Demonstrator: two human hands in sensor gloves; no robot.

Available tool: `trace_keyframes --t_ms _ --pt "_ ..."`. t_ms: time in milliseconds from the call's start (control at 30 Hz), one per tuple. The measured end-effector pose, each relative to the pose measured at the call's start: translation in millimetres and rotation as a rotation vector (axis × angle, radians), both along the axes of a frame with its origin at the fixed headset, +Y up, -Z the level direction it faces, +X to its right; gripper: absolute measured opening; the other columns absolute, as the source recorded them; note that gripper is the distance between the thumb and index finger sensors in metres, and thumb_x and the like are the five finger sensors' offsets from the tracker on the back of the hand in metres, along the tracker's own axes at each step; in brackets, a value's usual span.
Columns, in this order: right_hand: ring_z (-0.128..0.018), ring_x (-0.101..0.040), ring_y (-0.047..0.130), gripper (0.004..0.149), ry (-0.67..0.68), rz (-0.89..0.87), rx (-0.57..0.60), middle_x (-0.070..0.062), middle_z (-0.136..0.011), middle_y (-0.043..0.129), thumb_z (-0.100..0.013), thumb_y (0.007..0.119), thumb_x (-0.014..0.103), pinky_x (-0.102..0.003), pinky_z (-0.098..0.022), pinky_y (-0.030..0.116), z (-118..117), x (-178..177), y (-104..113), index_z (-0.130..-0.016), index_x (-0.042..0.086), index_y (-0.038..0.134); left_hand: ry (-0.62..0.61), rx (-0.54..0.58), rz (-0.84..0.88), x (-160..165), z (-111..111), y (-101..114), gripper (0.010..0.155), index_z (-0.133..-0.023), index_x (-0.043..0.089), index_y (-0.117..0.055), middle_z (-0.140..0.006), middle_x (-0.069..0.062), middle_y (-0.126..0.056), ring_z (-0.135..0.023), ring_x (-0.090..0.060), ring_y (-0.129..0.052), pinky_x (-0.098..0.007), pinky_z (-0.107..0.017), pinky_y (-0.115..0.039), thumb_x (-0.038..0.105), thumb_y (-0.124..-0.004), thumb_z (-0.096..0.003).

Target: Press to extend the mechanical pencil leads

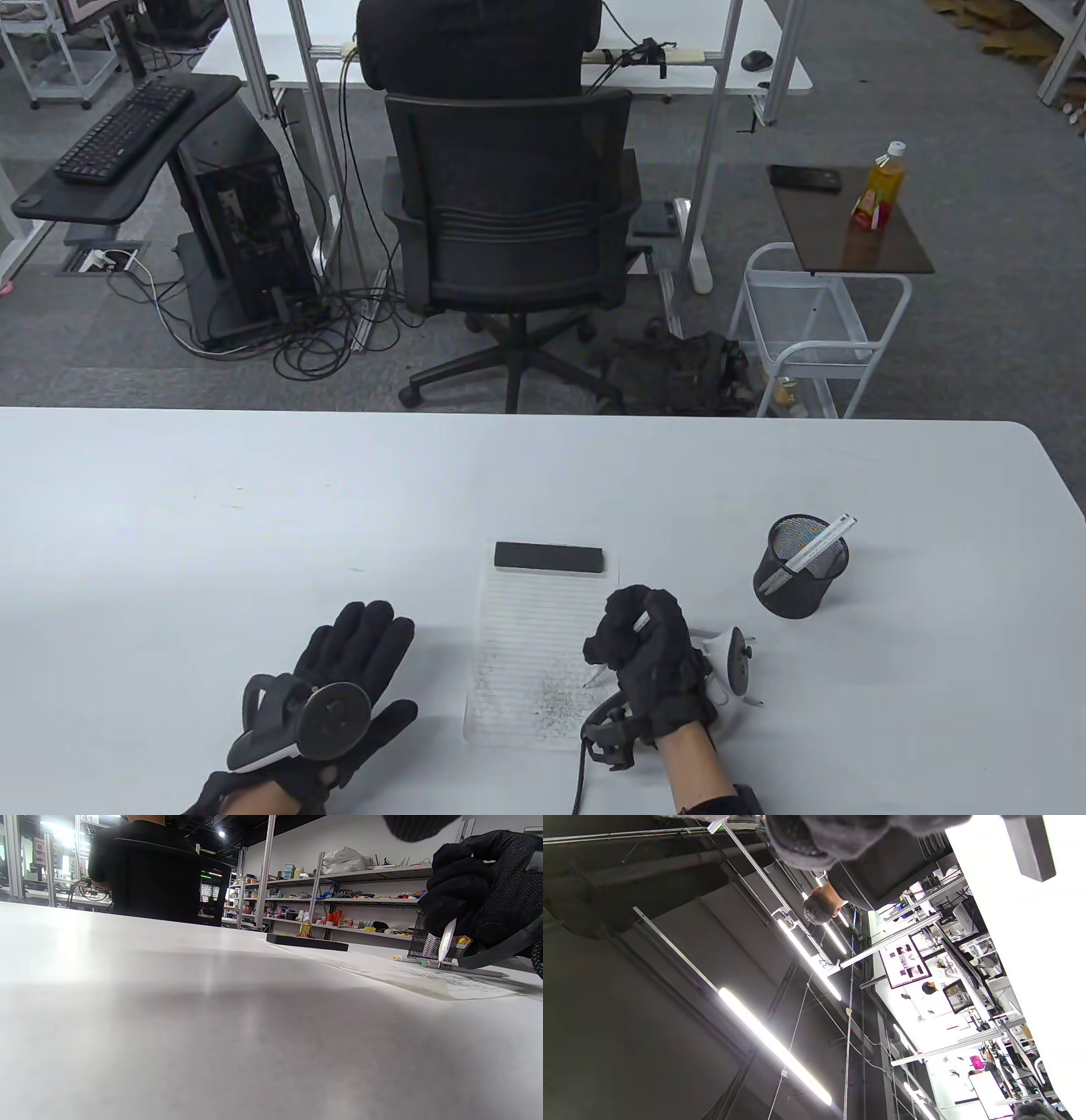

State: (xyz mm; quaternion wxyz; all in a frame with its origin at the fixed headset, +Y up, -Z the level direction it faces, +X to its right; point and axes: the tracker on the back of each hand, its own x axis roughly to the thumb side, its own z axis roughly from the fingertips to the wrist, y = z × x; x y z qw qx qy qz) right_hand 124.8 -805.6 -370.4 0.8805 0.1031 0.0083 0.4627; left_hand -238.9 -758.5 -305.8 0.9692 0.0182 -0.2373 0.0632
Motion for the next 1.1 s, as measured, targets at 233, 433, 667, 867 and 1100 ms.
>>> trace_keyframes --t_ms 233,433,667,867,1100 --pt "-0.028 -0.033 0.086 0.053 -0.009 0.008 -0.002 -0.006 -0.039 0.088 -0.059 0.059 0.050 -0.060 -0.034 0.079 -0.4 -0.9 -0.7 -0.070 0.006 0.087 0.000 -0.004 0.000 0.2 0.0 -0.2 0.086 -0.115 0.024 -0.030 -0.120 -0.013 -0.030 -0.111 -0.048 -0.037 -0.065 -0.076 -0.043 0.062 -0.065 -0.0455" --pt "-0.028 -0.033 0.086 0.053 -0.003 0.023 -0.009 -0.006 -0.039 0.088 -0.058 0.059 0.050 -0.060 -0.033 0.079 -0.2 -0.8 -1.7 -0.069 0.007 0.088 0.000 -0.006 -0.001 0.6 0.0 -0.4 0.086 -0.115 0.024 -0.030 -0.120 -0.013 -0.030 -0.111 -0.048 -0.037 -0.065 -0.076 -0.043 0.062 -0.065 -0.0455" --pt "-0.028 -0.033 0.086 0.053 -0.005 0.025 -0.004 -0.006 -0.039 0.088 -0.059 0.059 0.050 -0.060 -0.033 0.079 -1.4 -0.9 -2.9 -0.069 0.007 0.088 0.000 -0.007 0.000 0.7 -0.1 -0.4 0.086 -0.115 0.024 -0.030 -0.120 -0.013 -0.030 -0.111 -0.048 -0.037 -0.065 -0.076 -0.043 0.062 -0.065 -0.0457" --pt "-0.028 -0.033 0.086 0.053 -0.003 0.031 -0.005 -0.006 -0.039 0.088 -0.058 0.059 0.050 -0.060 -0.033 0.079 -1.5 -1.3 -3.3 -0.069 0.007 0.088 0.000 -0.007 -0.001 0.8 -0.2 -0.4 0.086 -0.114 0.024 -0.030 -0.120 -0.013 -0.030 -0.111 -0.048 -0.037 -0.065 -0.076 -0.043 0.062 -0.065 -0.0455" --pt "-0.028 -0.033 0.086 0.053 0.000 0.036 -0.006 -0.006 -0.039 0.088 -0.058 0.059 0.050 -0.060 -0.034 0.079 -1.3 -1.8 -3.5 -0.069 0.007 0.088 -0.001 -0.006 -0.001 0.8 -0.2 -0.3 0.086 -0.115 0.024 -0.030 -0.120 -0.013 -0.030 -0.111 -0.048 -0.037 -0.065 -0.076 -0.043 0.062 -0.065 -0.0456"
